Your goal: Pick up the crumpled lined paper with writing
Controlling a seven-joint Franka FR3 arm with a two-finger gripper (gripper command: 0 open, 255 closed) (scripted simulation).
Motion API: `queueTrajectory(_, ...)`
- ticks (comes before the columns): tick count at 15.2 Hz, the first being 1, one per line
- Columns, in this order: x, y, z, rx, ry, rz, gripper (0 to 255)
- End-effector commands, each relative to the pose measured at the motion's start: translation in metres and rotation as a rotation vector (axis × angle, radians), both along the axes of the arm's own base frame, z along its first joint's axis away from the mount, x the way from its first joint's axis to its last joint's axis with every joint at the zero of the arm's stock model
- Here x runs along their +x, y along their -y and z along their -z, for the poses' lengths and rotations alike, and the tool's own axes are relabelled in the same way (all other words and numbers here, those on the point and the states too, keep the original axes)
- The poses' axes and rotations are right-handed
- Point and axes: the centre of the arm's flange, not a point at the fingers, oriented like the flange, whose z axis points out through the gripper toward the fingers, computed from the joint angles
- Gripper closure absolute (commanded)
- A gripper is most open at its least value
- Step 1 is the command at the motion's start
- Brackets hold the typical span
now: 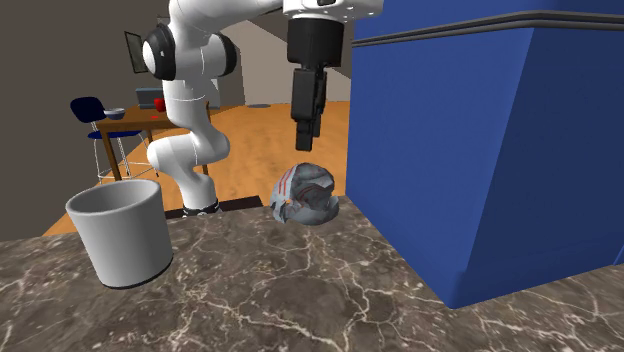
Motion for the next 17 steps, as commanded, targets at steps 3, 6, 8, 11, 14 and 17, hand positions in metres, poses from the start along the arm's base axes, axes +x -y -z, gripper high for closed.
queueTrajectory(3, 0.002, -0.001, 0.021, 0.0, 0.0, -0.007, 0)
queueTrajectory(6, 0.002, -0.001, 0.029, 0.0, 0.0, -0.007, 0)
queueTrajectory(8, 0.002, 0.0, 0.029, 0.0, 0.0, -0.007, 255)
queueTrajectory(11, 0.002, 0.0, 0.029, 0.0, 0.0, -0.007, 255)
queueTrajectory(14, 0.002, 0.0, 0.029, 0.0, 0.0, -0.007, 255)
queueTrajectory(17, 0.002, -0.001, 0.029, 0.0, 0.0, -0.007, 255)
